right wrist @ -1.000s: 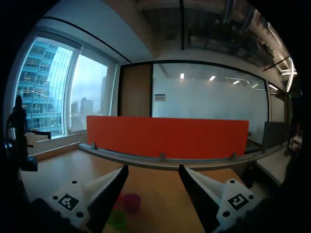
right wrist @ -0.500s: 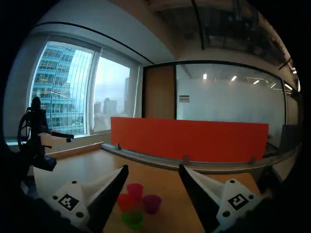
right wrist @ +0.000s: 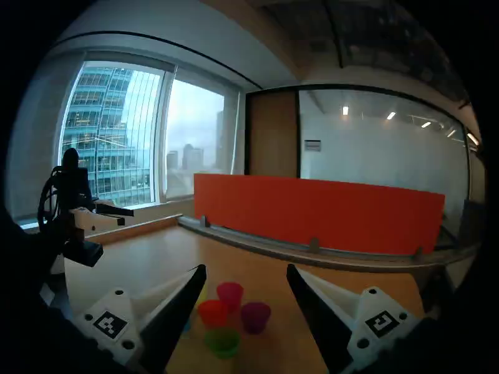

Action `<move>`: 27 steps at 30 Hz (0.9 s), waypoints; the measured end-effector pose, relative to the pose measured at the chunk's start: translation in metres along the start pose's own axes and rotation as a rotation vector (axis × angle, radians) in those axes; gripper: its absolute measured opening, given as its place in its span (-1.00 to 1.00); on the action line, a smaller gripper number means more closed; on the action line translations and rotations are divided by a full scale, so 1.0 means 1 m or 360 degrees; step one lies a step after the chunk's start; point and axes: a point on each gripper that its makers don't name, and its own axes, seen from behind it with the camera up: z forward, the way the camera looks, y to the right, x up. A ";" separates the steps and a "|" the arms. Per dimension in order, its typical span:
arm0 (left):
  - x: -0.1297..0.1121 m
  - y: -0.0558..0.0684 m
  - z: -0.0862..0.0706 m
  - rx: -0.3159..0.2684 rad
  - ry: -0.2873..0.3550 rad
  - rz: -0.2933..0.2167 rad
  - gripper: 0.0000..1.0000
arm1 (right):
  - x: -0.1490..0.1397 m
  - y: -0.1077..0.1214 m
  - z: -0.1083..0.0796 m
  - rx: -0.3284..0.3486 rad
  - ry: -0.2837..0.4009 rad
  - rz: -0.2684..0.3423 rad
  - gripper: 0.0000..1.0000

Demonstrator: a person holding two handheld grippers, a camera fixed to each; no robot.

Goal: Pour water

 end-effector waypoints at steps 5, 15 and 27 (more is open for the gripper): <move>-0.005 0.001 0.004 -0.0027 -0.0029 0.0009 0.96 | -0.004 -0.001 0.003 0.0023 -0.0029 0.0012 1.00; -0.022 0.005 0.012 -0.0066 -0.0100 0.0037 0.95 | -0.020 -0.010 0.005 0.0090 -0.0104 0.0000 1.00; -0.051 0.011 0.021 -0.0109 -0.0202 0.0054 0.96 | -0.041 -0.015 0.007 0.0147 -0.0195 -0.0019 1.00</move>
